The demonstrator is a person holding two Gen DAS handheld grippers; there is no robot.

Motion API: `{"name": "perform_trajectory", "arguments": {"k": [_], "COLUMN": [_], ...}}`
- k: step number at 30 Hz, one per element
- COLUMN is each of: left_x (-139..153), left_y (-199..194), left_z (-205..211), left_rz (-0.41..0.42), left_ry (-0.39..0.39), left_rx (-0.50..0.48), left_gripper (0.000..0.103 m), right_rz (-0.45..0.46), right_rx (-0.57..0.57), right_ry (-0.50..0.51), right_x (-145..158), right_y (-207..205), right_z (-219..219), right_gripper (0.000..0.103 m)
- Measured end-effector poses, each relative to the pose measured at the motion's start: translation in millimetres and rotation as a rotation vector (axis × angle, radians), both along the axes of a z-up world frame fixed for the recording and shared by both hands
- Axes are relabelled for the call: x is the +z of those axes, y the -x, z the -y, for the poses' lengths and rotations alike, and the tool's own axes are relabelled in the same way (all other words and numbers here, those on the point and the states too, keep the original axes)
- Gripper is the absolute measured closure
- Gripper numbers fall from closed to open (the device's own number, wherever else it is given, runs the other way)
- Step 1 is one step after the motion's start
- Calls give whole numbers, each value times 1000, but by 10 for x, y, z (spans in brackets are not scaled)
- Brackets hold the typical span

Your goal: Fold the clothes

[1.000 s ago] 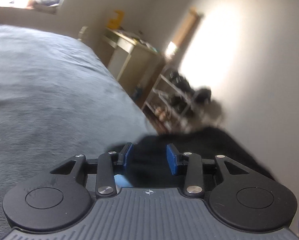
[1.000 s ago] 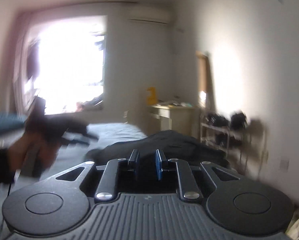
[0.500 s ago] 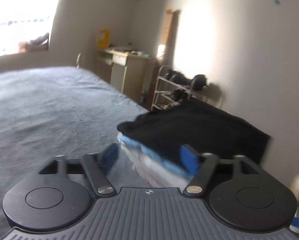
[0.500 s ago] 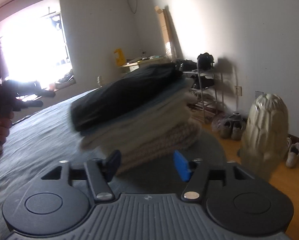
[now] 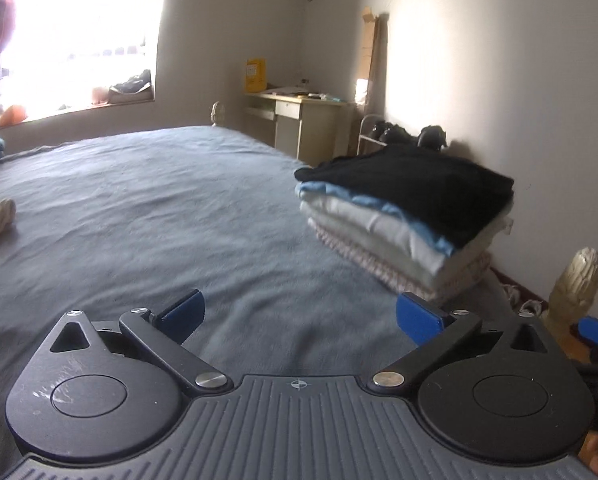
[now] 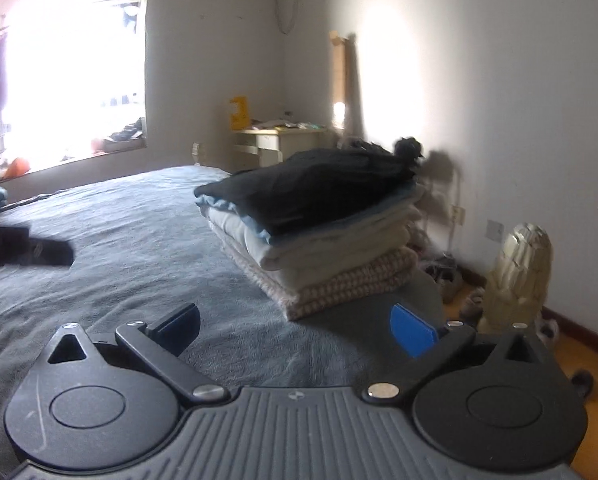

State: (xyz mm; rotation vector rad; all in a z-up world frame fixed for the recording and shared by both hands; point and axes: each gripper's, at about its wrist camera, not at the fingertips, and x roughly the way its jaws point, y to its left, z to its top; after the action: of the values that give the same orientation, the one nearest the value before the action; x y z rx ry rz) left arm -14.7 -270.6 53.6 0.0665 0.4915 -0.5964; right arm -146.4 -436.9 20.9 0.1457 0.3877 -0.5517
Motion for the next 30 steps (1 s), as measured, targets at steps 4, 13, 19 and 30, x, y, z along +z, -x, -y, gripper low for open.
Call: {"name": "perform_trajectory", "arguments": {"k": [4, 13, 19, 30], "left_x": [-82, -116, -87, -21], "left_y": [128, 227, 230, 284], "left_z": [-104, -221, -277, -287], "left_rz": [-26, -55, -48, -13], "left_ry": [-5, 15, 17, -3], "left_rx": [4, -8, 18, 50], "left_gripper": [0, 0, 0, 0], "right_rz": [3, -22, -39, -33], "right_rx": [-54, -106, -91, -86], "right_ry": [-12, -25, -28, 13], "right_x": [63, 172, 192, 275], "right_y": [56, 63, 7, 3], "right_z": [-117, -180, -223, -366], "right_gripper": [0, 0, 0, 0]}}
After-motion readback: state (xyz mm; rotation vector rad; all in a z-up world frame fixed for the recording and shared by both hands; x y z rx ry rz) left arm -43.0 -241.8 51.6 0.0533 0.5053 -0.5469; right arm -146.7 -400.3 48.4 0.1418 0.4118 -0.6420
